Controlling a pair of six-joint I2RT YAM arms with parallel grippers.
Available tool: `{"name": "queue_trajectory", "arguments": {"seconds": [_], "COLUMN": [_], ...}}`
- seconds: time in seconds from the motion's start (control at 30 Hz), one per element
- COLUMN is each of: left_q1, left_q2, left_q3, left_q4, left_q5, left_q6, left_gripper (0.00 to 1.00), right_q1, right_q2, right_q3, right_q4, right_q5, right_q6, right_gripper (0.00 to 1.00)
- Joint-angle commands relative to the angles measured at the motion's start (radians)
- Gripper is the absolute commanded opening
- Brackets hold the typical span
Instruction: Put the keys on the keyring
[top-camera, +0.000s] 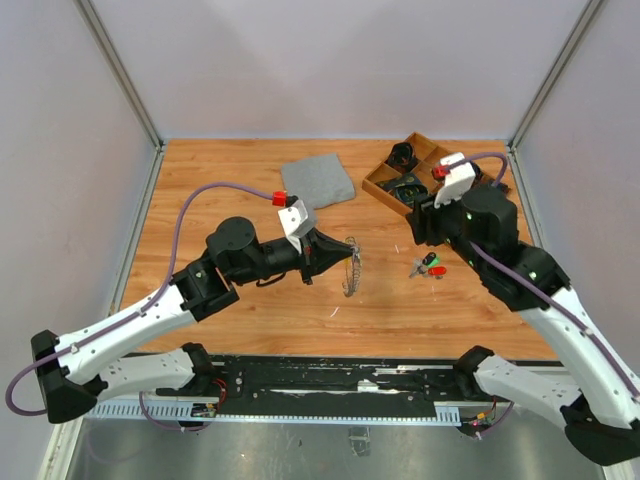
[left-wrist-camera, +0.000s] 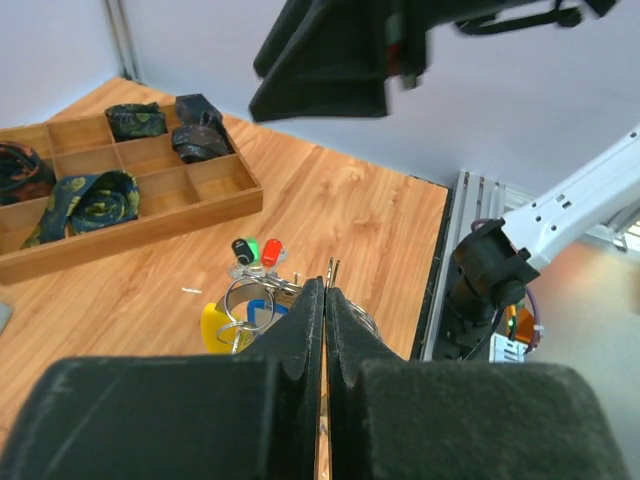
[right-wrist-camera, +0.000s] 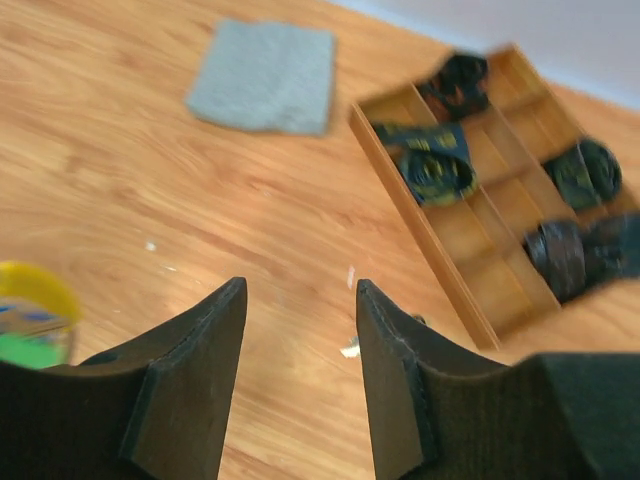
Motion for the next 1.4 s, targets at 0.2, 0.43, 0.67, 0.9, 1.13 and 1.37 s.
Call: {"name": "queue_trajectory", "arguments": {"seconds": [0.2, 0.43, 0.67, 0.9, 1.13, 1.37], "left_q1": [0.004, 0.004, 0.005, 0.005, 0.004, 0.004], "left_q2": [-0.067, -0.058, -0.042, -0.059, -0.072, -0.086], "left_q3": [-0.004, 0.012, 0.044, 0.065, 0.081, 0.081], "left_q4": [0.010, -0.001, -0.018, -0.047, -0.067, -0.065], "left_q5": [-0.064, -0.043, -0.027, -0.033, -0.036, -0.038], "left_q6": [-0.042, -0.051, -0.060, -0.061, -0.065, -0.068], "left_gripper": [0.00, 0.00, 0.01, 0.01, 0.00, 0.00], "right_q1": [-0.392, -0.566, -0.603, -0.634, -0.636, -0.636], "right_q2": [0.146, 0.291, 0.460, 0.608, 0.697, 0.730], "right_q3": [-0.272, -0.416, -0.404, -0.350, -0.311, -0.295], "right_q4": [-0.045, 0.094, 0.184, 0.214, 0.237, 0.244], "right_q5": [-0.259, -0.418, -0.412, -0.406, -0.420, -0.402], "right_q6": [0.228, 0.258, 0.221, 0.166, 0.150, 0.144], "right_gripper": [0.47, 0.43, 0.42, 0.38, 0.33, 0.32]}}
